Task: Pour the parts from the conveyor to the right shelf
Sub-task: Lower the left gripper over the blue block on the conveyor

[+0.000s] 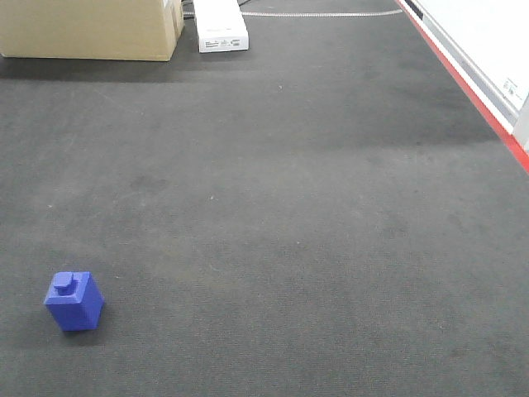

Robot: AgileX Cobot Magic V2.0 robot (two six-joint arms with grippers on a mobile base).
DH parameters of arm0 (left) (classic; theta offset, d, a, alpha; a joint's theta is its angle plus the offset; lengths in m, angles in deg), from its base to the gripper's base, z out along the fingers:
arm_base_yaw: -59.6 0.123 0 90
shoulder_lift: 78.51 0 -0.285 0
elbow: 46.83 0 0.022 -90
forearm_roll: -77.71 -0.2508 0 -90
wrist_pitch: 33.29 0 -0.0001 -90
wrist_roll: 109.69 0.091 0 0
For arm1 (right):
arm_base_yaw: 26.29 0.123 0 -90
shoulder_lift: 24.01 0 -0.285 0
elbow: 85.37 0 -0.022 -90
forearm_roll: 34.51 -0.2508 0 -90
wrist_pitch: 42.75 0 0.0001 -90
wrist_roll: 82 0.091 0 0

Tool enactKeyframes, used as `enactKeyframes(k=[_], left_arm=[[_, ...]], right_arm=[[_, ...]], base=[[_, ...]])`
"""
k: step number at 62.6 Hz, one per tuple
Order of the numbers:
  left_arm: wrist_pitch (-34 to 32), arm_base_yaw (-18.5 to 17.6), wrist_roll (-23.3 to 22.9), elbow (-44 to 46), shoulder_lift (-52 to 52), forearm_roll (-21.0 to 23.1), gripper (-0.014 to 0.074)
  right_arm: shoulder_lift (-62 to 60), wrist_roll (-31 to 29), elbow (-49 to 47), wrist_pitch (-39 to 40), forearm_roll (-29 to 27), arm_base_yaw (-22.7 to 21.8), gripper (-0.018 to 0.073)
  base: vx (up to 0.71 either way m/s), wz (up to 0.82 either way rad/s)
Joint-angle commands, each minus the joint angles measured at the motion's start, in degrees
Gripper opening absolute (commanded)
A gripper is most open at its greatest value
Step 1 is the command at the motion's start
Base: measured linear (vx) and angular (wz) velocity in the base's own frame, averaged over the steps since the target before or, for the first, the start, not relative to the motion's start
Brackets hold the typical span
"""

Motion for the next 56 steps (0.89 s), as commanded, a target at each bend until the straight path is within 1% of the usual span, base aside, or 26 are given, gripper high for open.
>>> enactKeyframes(k=[1, 34, 42, 47, 56], left_arm=[[-4.49, -0.29, 0.0, -1.77, 0.72, -0.03, -0.0006], [-4.49, -0.29, 0.0, -1.77, 0.72, 0.07, -0.0006], [-6.41, -0.29, 0.0, -0.72, 0.72, 0.08, -0.0006], [-4.73, -0.29, 0.0, 1.58, 0.41, 0.13, -0.0006], [-1.84, -0.41, -2.7, 5.95, -3.64, 2.18, -0.0006]], right_arm=[[1.06, -0.4, 0.86, 4.29, 0.35, -0.15, -0.0009], [1.06, -0.4, 0.86, 4.29, 0.35, -0.15, -0.0009], [1.06, -0.4, 0.86, 4.29, 0.35, -0.15, -0.0009], [1.06, -0.4, 0.86, 4.29, 0.35, -0.15, -0.0009], [1.06, -0.4, 0.86, 4.29, 0.35, -0.15, -0.0009]], base=[[0.0, 0.0], [0.0, 0.0], [0.0, 0.0], [0.0, 0.0], [0.0, 0.0]])
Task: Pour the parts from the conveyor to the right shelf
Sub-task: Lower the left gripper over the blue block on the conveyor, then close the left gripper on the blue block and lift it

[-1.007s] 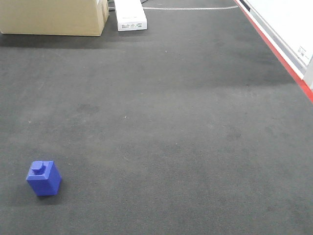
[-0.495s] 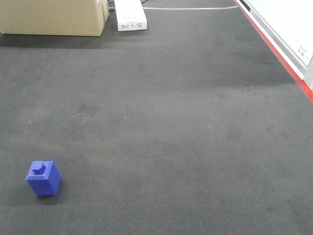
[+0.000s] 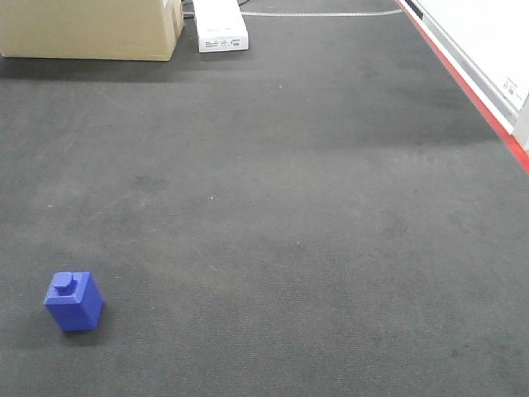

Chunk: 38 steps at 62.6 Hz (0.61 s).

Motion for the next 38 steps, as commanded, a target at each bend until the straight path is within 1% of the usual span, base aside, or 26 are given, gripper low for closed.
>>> enactKeyframes(k=[1, 5, 9, 19, 25, 28, 38], left_arm=[[-2.94, -0.41, -1.79, 4.96, -3.93, 1.47, -0.0006], [-2.03, -0.41, -1.79, 7.77, -7.5, 1.41, -0.0006], [0.47, -0.41, -1.79, 11.57, -11.66, 1.41, -0.0006], [10.31, -0.41, -1.67, 21.48, -22.15, 1.41, -0.0006], [15.74, -0.41, -1.67, 25.06, -26.85, 1.41, -0.0006], [16.74, -0.41, -1.67, 25.51, -28.58, 1.41, -0.0006], [16.43, -0.41, -1.81, 25.51, -32.37, 1.41, -0.0006]], right_arm=[[1.06, -0.4, 0.86, 4.29, 0.35, -0.15, -0.0009], [1.06, -0.4, 0.86, 4.29, 0.35, -0.15, -0.0009], [1.06, -0.4, 0.86, 4.29, 0.35, -0.15, -0.0009], [1.06, -0.4, 0.86, 4.29, 0.35, -0.15, -0.0009], [1.06, -0.4, 0.86, 4.29, 0.35, -0.15, -0.0009], [1.06, -0.4, 0.86, 4.29, 0.35, -0.15, -0.0009], [1.06, -0.4, 0.86, 4.29, 0.35, -0.15, -0.0009]], base=[[0.0, 0.0], [0.0, 0.0], [0.0, 0.0], [0.0, 0.0], [0.0, 0.0], [0.0, 0.0], [0.0, 0.0]])
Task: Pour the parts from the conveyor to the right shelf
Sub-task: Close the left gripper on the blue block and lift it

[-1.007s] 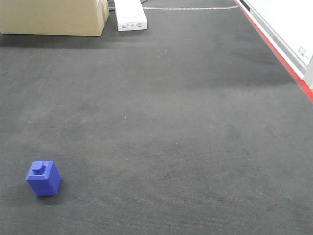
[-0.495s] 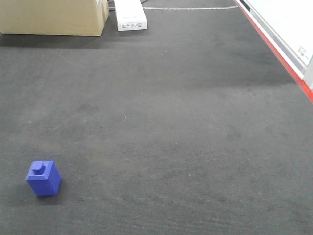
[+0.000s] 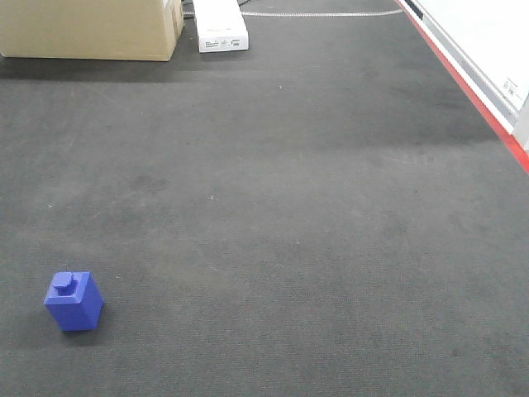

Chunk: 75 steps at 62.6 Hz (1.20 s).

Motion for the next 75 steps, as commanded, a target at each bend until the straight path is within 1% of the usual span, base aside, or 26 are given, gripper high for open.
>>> enactKeyframes(k=[1, 10, 16, 22, 25, 32, 36, 41, 44, 50, 53, 62, 65, 69, 75], left_arm=[[-2.97, -0.41, -0.58, 2.04, -2.22, 0.43, -0.0006], [-2.1, -0.36, -0.64, 2.16, -3.64, 0.43, 0.0003], [-0.71, -0.36, -0.45, 3.19, -4.46, -0.18, 0.0045], [2.22, -0.36, 1.4, 5.94, -6.15, -0.66, 0.0133], [4.22, -0.36, 2.7, 8.1, -7.32, -0.45, 0.0194], [9.37, -0.36, 3.11, 13.84, -10.86, 0.5, 0.0354], [12.11, -0.36, 3.84, 16.44, -13.86, 0.83, 0.0419], [15.82, -0.54, 6.18, 20.1, -18.31, 2.74, 0.0494], [17.52, -0.77, 7.62, 22.07, -21.32, 4.76, 0.0524], [19.5, -2.19, 9.76, 25.2, -26.89, 8.18, 0.055], [19.86, -3.72, 10.28, 26.64, -29.81, 9.16, 0.055], [20.09, -8.71, 9.86, 30.39, -37.83, 8.28, 0.055], [20.34, -10.42, 8.98, 31.84, -40.54, 7.17, 0.0549], [21.02, -12.17, 6.41, 33.68, -43.47, 5.38, 0.0549], [23.02, -12.98, 1.59, 36.07, -48.02, 1.89, 0.0549]], right_arm=[[1.06, -0.4, 0.86, 4.29, 0.35, -0.15, -0.0009], [0.88, -0.4, 0.86, 4.29, 0.35, -0.16, -0.0009], [0.88, -0.4, 0.86, 4.29, 0.35, -0.16, -0.0009], [0.88, -0.4, 0.86, 4.29, 0.35, -0.16, -0.0009], [0.88, -0.4, 0.86, 4.29, 0.35, -0.16, -0.0009], [0.88, -0.4, 0.86, 4.29, 0.35, -0.16, -0.0009], [0.88, -0.4, 0.86, 4.29, 0.35, -0.16, -0.0009], [0.88, -0.4, 0.86, 4.29, 0.35, -0.16, -0.0009], [0.88, -0.4, 0.86, 4.29, 0.35, -0.16, -0.0009], [0.88, -0.4, 0.86, 4.29, 0.35, -0.16, -0.0009], [0.88, -0.4, 0.86, 4.29, 0.35, -0.16, -0.0009], [0.88, -0.4, 0.86, 4.29, 0.35, -0.16, -0.0009], [0.88, -0.4, 0.86, 4.29, 0.35, -0.16, -0.0009], [0.88, -0.4, 0.86, 4.29, 0.35, -0.16, -0.0009], [0.88, -0.4, 0.86, 4.29, 0.35, -0.16, -0.0009]], base=[[0.0, 0.0], [0.0, 0.0], [0.0, 0.0], [0.0, 0.0], [0.0, 0.0], [0.0, 0.0], [0.0, 0.0], [0.0, 0.0], [0.0, 0.0], [0.0, 0.0], [0.0, 0.0], [0.0, 0.0], [0.0, 0.0], [0.0, 0.0], [0.0, 0.0]])
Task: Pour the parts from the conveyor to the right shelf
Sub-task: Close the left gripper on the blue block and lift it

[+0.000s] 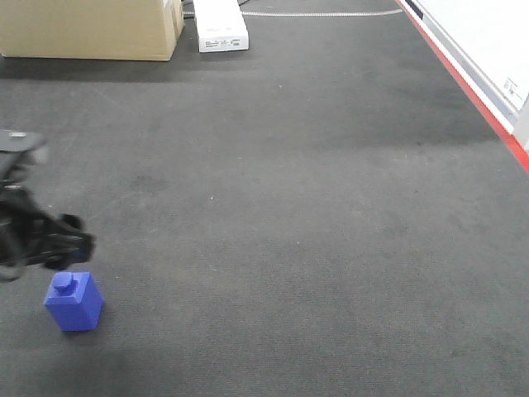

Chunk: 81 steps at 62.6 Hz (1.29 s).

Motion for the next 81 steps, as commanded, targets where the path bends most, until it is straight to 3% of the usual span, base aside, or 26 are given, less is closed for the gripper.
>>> enactKeyframes(k=[1, 7, 37, 57, 65, 81], left_arm=[[0.83, -0.84, -5.26, 3.77, -2.43, -3.16, 0.0549], [2.75, -0.84, -7.44, 4.9, -4.98, -4.63, 0.0549], [6.18, -0.84, -7.54, 4.99, -12.46, -4.58, 0.0479], [3.57, -0.84, -8.38, 4.99, -17.26, -4.58, 0.043], [2.19, -0.84, -8.38, 4.99, -17.67, -4.58, 0.0342], [2.07, -0.84, -6.79, 4.99, -16.05, -6.01, -0.0009]], right_arm=[[0.88, -0.4, 0.86, 4.29, 0.35, -0.16, -0.0009], [0.88, -0.4, 0.86, 4.29, 0.35, -0.16, -0.0009], [0.88, -0.4, 0.86, 4.29, 0.35, -0.16, -0.0009], [0.88, -0.4, 0.86, 4.29, 0.35, -0.16, -0.0009], [0.88, -0.4, 0.86, 4.29, 0.35, -0.16, -0.0009], [0.88, -0.4, 0.86, 4.29, 0.35, -0.16, -0.0009]], base=[[0.0, 0.0], [0.0, 0.0], [0.0, 0.0], [0.0, 0.0], [0.0, 0.0], [0.0, 0.0]])
